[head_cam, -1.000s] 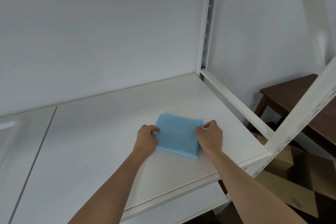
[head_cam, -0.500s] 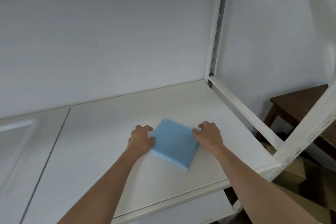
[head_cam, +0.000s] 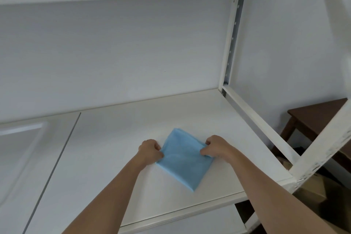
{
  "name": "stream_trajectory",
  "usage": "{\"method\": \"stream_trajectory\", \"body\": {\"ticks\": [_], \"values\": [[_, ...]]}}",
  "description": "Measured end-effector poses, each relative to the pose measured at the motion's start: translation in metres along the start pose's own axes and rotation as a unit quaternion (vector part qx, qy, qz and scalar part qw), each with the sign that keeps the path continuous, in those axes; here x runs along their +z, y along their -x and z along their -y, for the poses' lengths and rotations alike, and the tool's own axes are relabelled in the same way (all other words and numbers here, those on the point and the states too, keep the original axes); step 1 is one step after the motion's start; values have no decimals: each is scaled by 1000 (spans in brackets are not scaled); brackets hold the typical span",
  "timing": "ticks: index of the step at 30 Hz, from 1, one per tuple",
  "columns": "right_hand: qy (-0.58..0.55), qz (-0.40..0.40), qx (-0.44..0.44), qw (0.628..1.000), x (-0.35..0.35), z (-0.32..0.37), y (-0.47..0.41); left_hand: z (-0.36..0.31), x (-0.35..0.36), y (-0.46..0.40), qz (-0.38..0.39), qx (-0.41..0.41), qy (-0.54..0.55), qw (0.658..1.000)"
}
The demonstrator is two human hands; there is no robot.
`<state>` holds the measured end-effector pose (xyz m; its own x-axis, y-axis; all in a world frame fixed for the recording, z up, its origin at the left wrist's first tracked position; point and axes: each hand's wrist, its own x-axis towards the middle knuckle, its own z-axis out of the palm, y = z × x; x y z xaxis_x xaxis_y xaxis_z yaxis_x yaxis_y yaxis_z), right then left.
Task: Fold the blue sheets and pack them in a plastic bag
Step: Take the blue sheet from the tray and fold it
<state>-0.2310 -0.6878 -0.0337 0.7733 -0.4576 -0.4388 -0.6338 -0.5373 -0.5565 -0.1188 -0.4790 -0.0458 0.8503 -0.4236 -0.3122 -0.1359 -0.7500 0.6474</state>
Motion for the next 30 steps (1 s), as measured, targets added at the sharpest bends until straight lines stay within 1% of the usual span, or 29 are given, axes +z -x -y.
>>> {"method": "stream_trajectory", "body": {"ticks": [3, 5, 8, 12, 14, 15, 16, 20, 24, 26, 27, 29, 30], "values": [[-98, 21, -7, 995, -3, -1, 6, -7, -4, 8, 18, 13, 106, 994], [-120, 49, 1, 992, -4, -3, 10, -9, -6, 11, 22, -9, 186, 982], [-136, 93, 6, 986, -4, -5, 11, -8, -8, 10, 21, -73, 330, 941], [-165, 94, 6, 982, 1, -1, 12, -6, -9, 14, 14, -106, 456, 884], [-175, 94, 0, 980, 7, 4, 12, -1, -10, 17, 46, -119, 500, 856], [-176, 93, -4, 980, 9, 5, 12, 0, -10, 19, 68, -124, 499, 855], [-178, 93, -7, 980, 11, 7, 12, 0, -10, 22, 84, -126, 485, 861], [-189, 92, -24, 977, 16, 10, 11, 5, -11, 28, 105, -107, 423, 894], [-209, 82, -46, 973, 12, 13, 14, 14, -24, 38, 136, -82, 388, 908], [-201, 64, -77, 975, 11, 17, 12, 12, -33, 41, 119, -70, 390, 910], [-191, 44, -99, 976, 11, 21, 11, 7, -38, 42, 98, -61, 400, 909], [-192, -21, -149, 970, 11, 30, 9, -5, -48, 44, 33, -28, 420, 906], [-206, -61, -175, 961, 10, 36, 9, -11, -54, 43, -2, 2, 423, 906]]}}
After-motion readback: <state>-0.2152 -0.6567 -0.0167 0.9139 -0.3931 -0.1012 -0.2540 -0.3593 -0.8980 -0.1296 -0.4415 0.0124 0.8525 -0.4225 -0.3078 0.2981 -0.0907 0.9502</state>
